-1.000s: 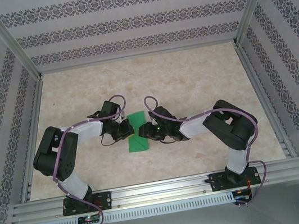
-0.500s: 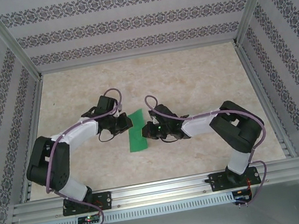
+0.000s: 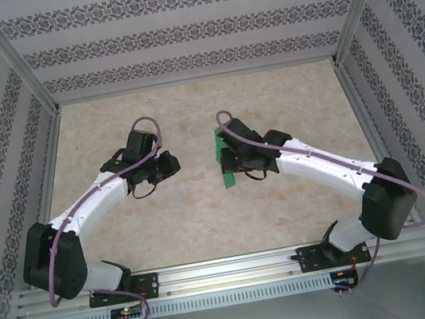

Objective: Fold a paper plane with a square sheet of paper (pick it up from the middle)
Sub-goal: Turn over the paper at the center of the table.

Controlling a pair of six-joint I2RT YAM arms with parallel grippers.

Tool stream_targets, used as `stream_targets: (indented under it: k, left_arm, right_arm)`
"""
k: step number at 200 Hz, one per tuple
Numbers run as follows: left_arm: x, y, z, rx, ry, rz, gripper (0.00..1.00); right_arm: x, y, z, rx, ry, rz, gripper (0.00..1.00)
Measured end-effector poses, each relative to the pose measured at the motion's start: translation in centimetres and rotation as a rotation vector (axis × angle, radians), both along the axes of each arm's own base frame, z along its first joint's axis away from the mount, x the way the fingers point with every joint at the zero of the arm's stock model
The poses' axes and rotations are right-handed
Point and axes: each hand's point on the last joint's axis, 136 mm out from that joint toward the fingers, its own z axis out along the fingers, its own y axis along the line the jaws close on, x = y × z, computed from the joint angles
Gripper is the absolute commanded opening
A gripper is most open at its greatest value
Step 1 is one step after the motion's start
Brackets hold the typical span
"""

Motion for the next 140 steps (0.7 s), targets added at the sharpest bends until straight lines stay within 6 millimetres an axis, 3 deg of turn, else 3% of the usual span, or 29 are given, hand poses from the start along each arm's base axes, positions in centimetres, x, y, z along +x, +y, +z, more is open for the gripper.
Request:
stream_targets:
  k: [25, 58, 99, 140]
  left_arm:
    - [0.2, 0.8, -0.1, 0.038, -0.011, 0.03, 0.16]
    - [0.4, 2.0, 0.2, 0.08, -0.032, 0.069, 0.16]
    - [0.5, 4.9, 1.1, 0.106, -0.065, 0.162, 0.16]
    - [-0.8, 8.7, 0.6, 0.122, -0.056, 0.276, 0.18]
  right_arm:
    - [-1.0, -4.8, 0.7, -0.336, 0.057, -0.059, 0.04]
    - [-1.4, -6.6, 1.7, -0.654, 0.067, -0.061, 0.06]
    - [-2.1, -4.2, -2.5, -0.879, 0.158, 0.039, 0.09]
    - [-2.5, 0.3, -6.8, -0.799, 0.235, 0.091, 0.14]
